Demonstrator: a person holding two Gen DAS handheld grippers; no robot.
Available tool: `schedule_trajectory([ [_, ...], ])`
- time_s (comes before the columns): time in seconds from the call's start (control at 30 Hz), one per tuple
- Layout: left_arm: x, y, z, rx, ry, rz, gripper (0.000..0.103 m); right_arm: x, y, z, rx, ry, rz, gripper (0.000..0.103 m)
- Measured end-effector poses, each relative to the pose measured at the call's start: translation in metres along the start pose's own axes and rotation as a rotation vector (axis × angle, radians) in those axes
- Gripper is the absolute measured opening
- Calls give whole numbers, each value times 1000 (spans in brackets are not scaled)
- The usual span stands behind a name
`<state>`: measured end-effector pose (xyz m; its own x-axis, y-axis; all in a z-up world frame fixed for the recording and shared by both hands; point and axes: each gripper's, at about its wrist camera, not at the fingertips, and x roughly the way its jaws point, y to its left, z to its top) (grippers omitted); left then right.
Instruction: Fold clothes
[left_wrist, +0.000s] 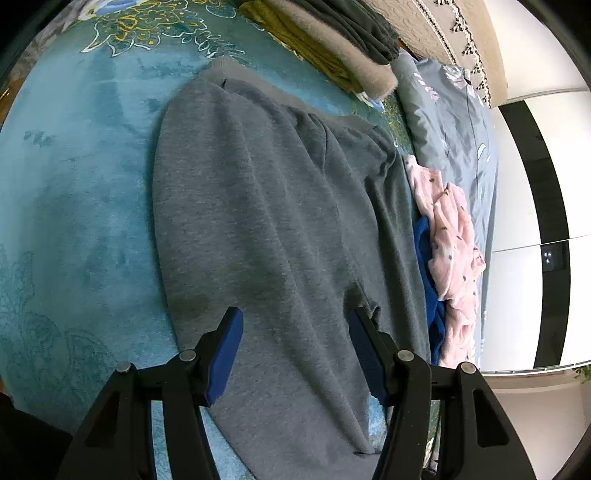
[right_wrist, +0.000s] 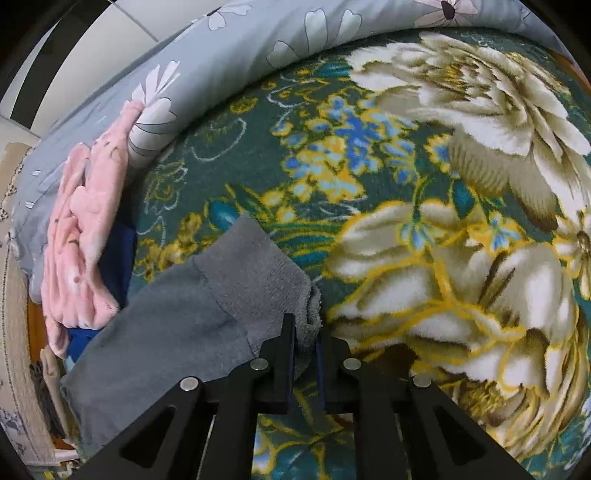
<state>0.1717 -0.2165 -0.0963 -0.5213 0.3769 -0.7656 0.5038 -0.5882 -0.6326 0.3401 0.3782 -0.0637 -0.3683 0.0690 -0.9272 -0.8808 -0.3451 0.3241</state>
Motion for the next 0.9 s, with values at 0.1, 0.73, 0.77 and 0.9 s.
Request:
schedule_trajectory([
  [0.1,-2,0,0,2,-1,-9,61,-21,1,-3,10,-12,64,36],
  [0.73,2,-36,-27,224,116,5,61,-34,108,-177,-583,313,22,8],
  [0.77,0,-31,-25,200,113,-3,61,-36,117,-181,-593,312,17,8],
  [0.9,-2,-27,-24,184,108,-8,61,-34,179,-188,-594,280,99,8],
])
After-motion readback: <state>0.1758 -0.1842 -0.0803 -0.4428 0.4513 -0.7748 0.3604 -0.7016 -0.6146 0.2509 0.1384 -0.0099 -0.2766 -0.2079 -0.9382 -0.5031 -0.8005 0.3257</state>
